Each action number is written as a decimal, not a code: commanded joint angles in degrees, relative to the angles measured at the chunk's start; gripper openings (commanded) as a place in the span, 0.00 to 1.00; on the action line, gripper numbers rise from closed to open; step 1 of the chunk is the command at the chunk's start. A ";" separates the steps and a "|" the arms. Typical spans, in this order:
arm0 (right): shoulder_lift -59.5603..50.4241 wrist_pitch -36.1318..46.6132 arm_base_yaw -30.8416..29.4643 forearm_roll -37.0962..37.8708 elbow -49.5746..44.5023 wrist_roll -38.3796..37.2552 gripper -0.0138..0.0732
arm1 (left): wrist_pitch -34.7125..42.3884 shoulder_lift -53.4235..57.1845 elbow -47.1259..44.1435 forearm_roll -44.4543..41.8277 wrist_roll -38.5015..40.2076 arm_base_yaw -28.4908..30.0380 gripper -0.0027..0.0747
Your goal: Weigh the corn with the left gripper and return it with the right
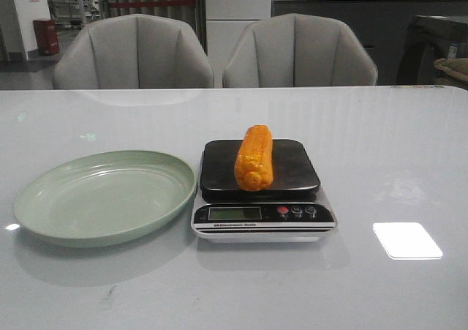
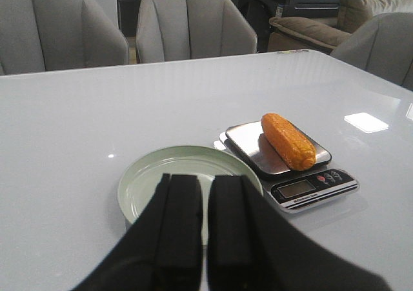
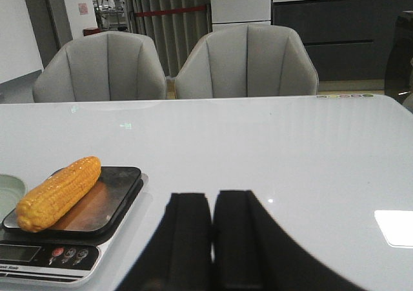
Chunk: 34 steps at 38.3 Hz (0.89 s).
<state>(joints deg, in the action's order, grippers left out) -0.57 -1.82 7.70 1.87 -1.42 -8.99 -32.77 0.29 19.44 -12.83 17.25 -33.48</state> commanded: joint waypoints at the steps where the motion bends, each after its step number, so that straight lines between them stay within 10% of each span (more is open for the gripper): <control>1: -1.07 4.08 -0.32 0.66 -0.66 0.49 0.35 | 4.28 -0.66 1.32 -0.30 0.08 0.02 0.22; 15: -1.02 13.91 -0.32 0.59 0.72 0.43 0.35 | 4.28 -0.66 1.32 -0.30 0.08 0.02 0.22; 34: 22.42 -14.04 -0.32 0.53 24.67 0.43 0.35 | 4.28 -0.66 1.32 -0.30 0.08 0.02 0.22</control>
<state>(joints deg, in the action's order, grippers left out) 18.92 -17.47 7.70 1.87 20.80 -8.99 -32.77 0.29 19.44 -12.83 17.17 -33.48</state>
